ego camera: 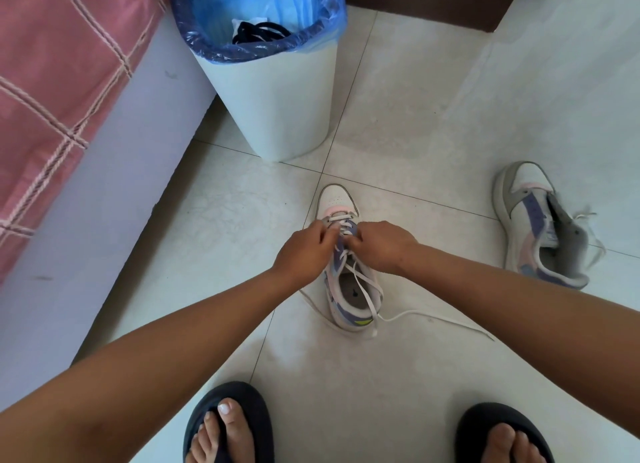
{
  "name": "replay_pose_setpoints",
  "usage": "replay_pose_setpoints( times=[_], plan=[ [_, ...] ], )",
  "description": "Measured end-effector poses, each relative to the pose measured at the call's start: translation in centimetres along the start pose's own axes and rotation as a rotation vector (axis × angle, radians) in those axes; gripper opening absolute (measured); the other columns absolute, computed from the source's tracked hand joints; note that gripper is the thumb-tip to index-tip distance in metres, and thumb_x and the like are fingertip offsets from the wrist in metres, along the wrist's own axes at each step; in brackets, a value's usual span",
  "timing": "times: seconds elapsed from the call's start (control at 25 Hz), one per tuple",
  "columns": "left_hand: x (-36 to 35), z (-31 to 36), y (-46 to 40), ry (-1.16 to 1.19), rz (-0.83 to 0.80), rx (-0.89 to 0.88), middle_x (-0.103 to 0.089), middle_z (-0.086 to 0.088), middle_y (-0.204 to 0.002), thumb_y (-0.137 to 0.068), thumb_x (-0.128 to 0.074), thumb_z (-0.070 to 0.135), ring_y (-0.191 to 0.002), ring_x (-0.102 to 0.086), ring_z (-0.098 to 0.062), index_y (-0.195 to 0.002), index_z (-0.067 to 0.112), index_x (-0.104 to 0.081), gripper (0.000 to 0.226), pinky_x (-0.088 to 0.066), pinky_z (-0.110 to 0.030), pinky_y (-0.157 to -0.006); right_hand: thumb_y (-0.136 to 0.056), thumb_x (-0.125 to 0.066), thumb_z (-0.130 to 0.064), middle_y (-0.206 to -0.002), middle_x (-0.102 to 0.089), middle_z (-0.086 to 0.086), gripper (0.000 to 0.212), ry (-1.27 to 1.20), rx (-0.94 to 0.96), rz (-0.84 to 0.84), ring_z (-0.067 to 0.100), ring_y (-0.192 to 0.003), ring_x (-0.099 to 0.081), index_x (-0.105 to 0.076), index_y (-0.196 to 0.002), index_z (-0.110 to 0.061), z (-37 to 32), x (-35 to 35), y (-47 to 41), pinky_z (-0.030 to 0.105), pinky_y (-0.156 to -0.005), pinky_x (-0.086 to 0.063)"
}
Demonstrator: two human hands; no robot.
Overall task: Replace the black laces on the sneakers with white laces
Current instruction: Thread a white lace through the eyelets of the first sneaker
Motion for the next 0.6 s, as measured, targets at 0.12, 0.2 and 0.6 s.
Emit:
replay_pose_setpoints(
  times=[0.12,0.2,0.6],
  plan=[
    [-0.1,1.2,-0.5,-0.186,-0.002,-0.154,-0.063,-0.011,-0.082,-0.099,-0.041,0.026,-0.07,-0.052,-0.024,-0.091,0.01,-0.05,0.02,-0.034,-0.029,-0.06,-0.1,-0.032,-0.028,-0.106,-0.061,0.009,0.021,0.032,0.08,-0.055,0.022,-0.087,-0.051,-0.046,-0.09,-0.018,-1.1,-0.1,-0.6,0.031,-0.073,-0.04],
    [0.2,1.1,0.3,-0.123,0.04,-0.188,-0.059,-0.008,-0.077,-0.099,-0.042,0.021,-0.066,-0.047,-0.021,-0.089,0.013,-0.045,0.014,-0.031,-0.027,-0.058,-0.1,-0.032,-0.022,-0.109,-0.061,0.012,0.017,0.046,0.139,-0.064,0.022,-0.085,-0.048,-0.044,-0.09,-0.016,-1.4,0.0,-0.5,0.03,-0.073,-0.036],
    [-1.1,-2.4,1.7,0.248,0.061,0.045,-0.058,-0.002,-0.077,-0.098,-0.045,0.025,-0.071,-0.052,-0.013,-0.084,0.011,-0.049,0.02,-0.039,-0.013,-0.059,-0.096,-0.04,-0.018,-0.082,-0.055,0.013,0.029,-0.348,0.098,0.058,0.025,-0.075,-0.049,-0.041,-0.067,-0.011,1.3,-0.1,0.8,0.034,-0.067,-0.04]
  ],
)
Point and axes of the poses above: each hand's wrist, its own y-axis away from the middle knuckle, its own x-axis out of the back of the hand, z = x × y, the point moved 8 cm from there along -y, towards the middle knuckle
